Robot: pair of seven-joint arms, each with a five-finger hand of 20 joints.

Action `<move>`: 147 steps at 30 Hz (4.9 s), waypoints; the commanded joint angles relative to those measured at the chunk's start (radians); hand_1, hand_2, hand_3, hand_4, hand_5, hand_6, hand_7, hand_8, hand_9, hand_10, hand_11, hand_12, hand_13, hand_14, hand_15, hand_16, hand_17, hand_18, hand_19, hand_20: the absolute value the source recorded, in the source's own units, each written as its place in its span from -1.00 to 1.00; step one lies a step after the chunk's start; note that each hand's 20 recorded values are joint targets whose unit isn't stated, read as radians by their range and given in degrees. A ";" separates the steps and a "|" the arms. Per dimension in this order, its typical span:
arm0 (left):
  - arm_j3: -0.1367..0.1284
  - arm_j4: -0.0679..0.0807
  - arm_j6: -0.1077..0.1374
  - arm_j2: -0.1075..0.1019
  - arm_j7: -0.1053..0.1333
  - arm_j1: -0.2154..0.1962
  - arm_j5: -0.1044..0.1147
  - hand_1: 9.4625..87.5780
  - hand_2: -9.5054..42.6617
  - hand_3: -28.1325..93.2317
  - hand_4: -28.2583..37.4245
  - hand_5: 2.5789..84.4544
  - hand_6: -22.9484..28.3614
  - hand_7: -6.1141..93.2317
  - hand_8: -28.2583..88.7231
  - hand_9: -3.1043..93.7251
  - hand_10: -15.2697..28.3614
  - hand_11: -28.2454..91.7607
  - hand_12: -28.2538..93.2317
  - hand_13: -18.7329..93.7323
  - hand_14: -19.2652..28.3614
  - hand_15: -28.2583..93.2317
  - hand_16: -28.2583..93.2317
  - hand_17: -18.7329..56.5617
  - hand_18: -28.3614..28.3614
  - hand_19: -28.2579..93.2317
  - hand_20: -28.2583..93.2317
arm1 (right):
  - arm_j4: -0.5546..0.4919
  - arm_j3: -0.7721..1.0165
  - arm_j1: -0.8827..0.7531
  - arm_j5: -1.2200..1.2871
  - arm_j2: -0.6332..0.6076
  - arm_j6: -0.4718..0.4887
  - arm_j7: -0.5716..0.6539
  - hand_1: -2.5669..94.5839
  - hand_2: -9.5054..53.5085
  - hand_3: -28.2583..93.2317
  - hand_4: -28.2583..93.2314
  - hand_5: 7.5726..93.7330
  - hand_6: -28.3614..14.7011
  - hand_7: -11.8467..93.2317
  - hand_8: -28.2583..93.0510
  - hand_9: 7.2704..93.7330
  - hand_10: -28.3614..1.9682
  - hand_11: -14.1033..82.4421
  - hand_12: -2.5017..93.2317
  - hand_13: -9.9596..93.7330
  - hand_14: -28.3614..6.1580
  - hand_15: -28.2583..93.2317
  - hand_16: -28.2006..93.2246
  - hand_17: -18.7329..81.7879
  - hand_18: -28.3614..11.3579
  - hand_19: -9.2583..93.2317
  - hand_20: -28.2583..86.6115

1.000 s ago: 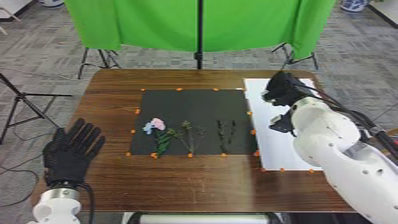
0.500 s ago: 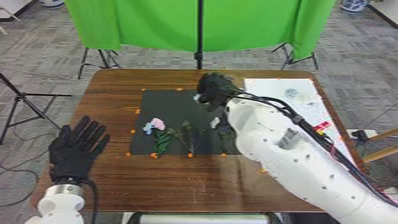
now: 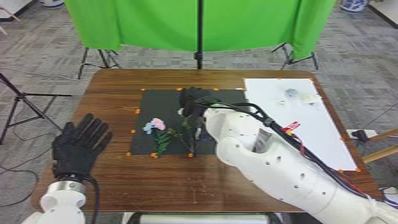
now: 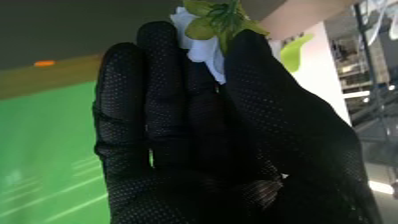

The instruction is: Arrange flowers

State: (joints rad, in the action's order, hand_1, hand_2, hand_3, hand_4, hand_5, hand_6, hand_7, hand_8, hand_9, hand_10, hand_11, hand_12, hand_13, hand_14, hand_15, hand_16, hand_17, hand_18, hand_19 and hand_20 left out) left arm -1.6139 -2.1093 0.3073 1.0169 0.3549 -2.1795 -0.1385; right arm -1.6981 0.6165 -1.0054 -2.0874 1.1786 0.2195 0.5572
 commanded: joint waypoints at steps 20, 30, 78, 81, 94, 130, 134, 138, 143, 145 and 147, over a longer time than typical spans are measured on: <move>-0.013 -0.038 -0.039 -0.018 0.021 -0.070 0.018 -0.55 -0.16 0.70 -1.00 0.07 0.17 -0.51 -0.69 -0.06 0.38 -0.08 -0.32 -0.08 0.41 0.16 -0.63 -0.60 0.50 0.02 -0.31 | -0.029 -0.081 -0.013 -0.070 0.019 0.028 0.046 0.21 -0.87 0.63 -1.00 0.31 0.08 -0.46 -0.54 0.22 -0.29 -0.38 -0.59 0.22 -0.11 0.12 -0.14 -0.01 -0.52 0.56 -0.01; -0.024 -0.054 -0.056 -0.011 0.030 -0.115 0.019 -0.55 -0.16 0.70 -1.00 0.06 0.17 -0.51 -0.69 -0.06 0.38 -0.08 -0.32 -0.08 0.41 0.15 -0.63 -0.59 0.50 0.02 -0.31 | -0.098 -0.010 -0.039 -0.014 0.008 -0.028 0.075 0.03 -0.92 0.72 -0.98 0.09 0.05 -0.45 -0.72 0.01 -0.47 -0.43 -0.61 0.11 -0.32 0.23 -0.28 -0.06 -0.68 0.63 -0.03; -0.006 -0.008 -0.057 0.026 0.018 -0.038 -0.041 -0.55 -0.17 0.69 -1.00 0.04 0.16 -0.52 -0.68 -0.10 0.37 -0.10 -0.31 -0.10 0.39 0.13 -0.62 -0.60 0.50 0.00 -0.31 | 0.139 0.358 -0.211 -0.040 -0.252 -0.046 0.181 0.15 -0.93 0.70 -1.00 0.22 0.20 -0.42 -0.68 0.24 -0.16 -0.32 -0.58 0.19 -0.16 0.20 -0.24 -0.14 -0.69 0.56 -0.07; -0.004 -0.008 -0.056 0.028 0.016 -0.038 -0.038 -0.55 -0.17 0.69 -1.00 0.04 0.16 -0.52 -0.68 -0.09 0.37 -0.09 -0.31 -0.10 0.40 0.13 -0.62 -0.60 0.50 0.00 -0.31 | 0.146 0.349 -0.214 -0.045 -0.256 -0.078 0.184 0.26 -0.90 0.61 -1.00 0.33 0.21 -0.39 -0.55 0.44 0.00 -0.43 -0.28 0.28 0.03 0.14 -0.04 -0.11 -0.67 0.55 -0.02; -0.004 -0.010 -0.053 0.031 0.012 -0.051 -0.033 -0.55 -0.16 0.69 -1.00 0.05 0.17 -0.52 -0.68 -0.09 0.38 -0.09 -0.31 -0.10 0.40 0.13 -0.62 -0.60 0.50 0.01 -0.31 | 0.115 0.298 -0.230 -0.085 -0.307 -0.314 0.178 0.38 -0.90 0.56 -1.00 0.56 0.19 -0.34 -0.47 0.69 0.13 -0.47 -0.04 0.46 0.24 0.08 0.13 -0.02 -0.63 0.51 0.03; -0.003 -0.004 -0.050 0.017 -0.005 -0.036 -0.040 -0.55 -0.17 0.69 -1.00 0.04 0.17 -0.52 -0.68 -0.09 0.38 -0.08 -0.31 -0.10 0.39 0.13 -0.62 -0.60 0.50 0.01 -0.31 | -0.147 0.065 -0.111 0.083 -0.118 -0.169 0.057 0.37 -0.88 0.58 -1.00 0.56 0.17 -0.35 -0.45 0.68 0.10 -0.47 -0.03 0.44 0.22 0.09 0.14 -0.02 -0.59 0.50 0.02; -0.001 -0.001 -0.049 0.016 -0.006 -0.033 -0.038 -0.55 -0.17 0.69 -1.00 0.04 0.17 -0.52 -0.68 -0.09 0.37 -0.09 -0.31 -0.10 0.39 0.13 -0.62 -0.60 0.50 0.01 -0.31 | -0.150 0.052 -0.117 0.070 -0.111 -0.138 0.046 0.37 -0.88 0.58 -1.00 0.55 0.17 -0.35 -0.45 0.67 0.10 -0.47 -0.03 0.43 0.21 0.09 0.14 -0.03 -0.59 0.50 0.02; -0.007 -0.004 -0.048 0.014 -0.004 -0.040 -0.040 -0.55 -0.17 0.69 -1.00 0.04 0.17 -0.52 -0.68 -0.09 0.37 -0.09 -0.31 -0.10 0.40 0.13 -0.62 -0.60 0.50 0.01 -0.31 | -0.159 0.056 -0.134 0.070 -0.116 -0.131 0.060 0.36 -0.87 0.58 -1.00 0.54 0.17 -0.35 -0.45 0.66 0.09 -0.47 -0.03 0.42 0.20 0.10 0.13 -0.04 -0.60 0.50 0.02; -0.011 -0.006 -0.054 0.013 -0.002 -0.044 -0.044 -0.55 -0.17 0.69 -1.00 0.04 0.17 -0.52 -0.68 -0.09 0.37 -0.08 -0.31 -0.10 0.40 0.13 -0.62 -0.59 0.50 0.01 -0.31 | -0.158 0.046 -0.135 0.077 -0.109 -0.110 0.065 0.35 -0.87 0.58 -1.00 0.53 0.17 -0.34 -0.46 0.65 0.09 -0.47 -0.02 0.41 0.19 0.11 0.13 -0.04 -0.60 0.50 0.02; -0.008 -0.005 -0.054 0.012 -0.003 -0.043 -0.049 -0.55 -0.17 0.69 -1.00 0.04 0.17 -0.52 -0.68 -0.09 0.37 -0.08 -0.31 -0.10 0.39 0.13 -0.62 -0.59 0.50 0.01 -0.31 | -0.158 0.040 -0.136 0.064 -0.106 -0.085 0.042 0.35 -0.87 0.58 -1.00 0.52 0.17 -0.35 -0.46 0.64 0.08 -0.47 -0.03 0.40 0.18 0.11 0.12 -0.04 -0.61 0.51 0.02; -0.001 -0.003 -0.050 0.013 -0.009 -0.037 -0.059 -0.55 -0.17 0.69 -1.00 0.04 0.16 -0.52 -0.68 -0.09 0.37 -0.08 -0.31 -0.10 0.39 0.13 -0.62 -0.59 0.50 0.01 -0.31 | -0.159 0.028 -0.131 0.062 -0.103 -0.076 0.036 0.34 -0.87 0.58 -1.00 0.51 0.17 -0.35 -0.46 0.63 0.07 -0.47 -0.03 0.39 0.18 0.12 0.12 -0.05 -0.62 0.51 0.02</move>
State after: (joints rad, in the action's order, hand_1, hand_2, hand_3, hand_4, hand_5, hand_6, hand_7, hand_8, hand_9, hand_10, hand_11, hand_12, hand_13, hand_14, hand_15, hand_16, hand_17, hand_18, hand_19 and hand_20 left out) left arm -1.6256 -2.1194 0.2548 1.0334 0.3581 -2.2064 -0.1777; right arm -1.8556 0.6676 -1.1407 -2.0054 1.0704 0.1022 0.6167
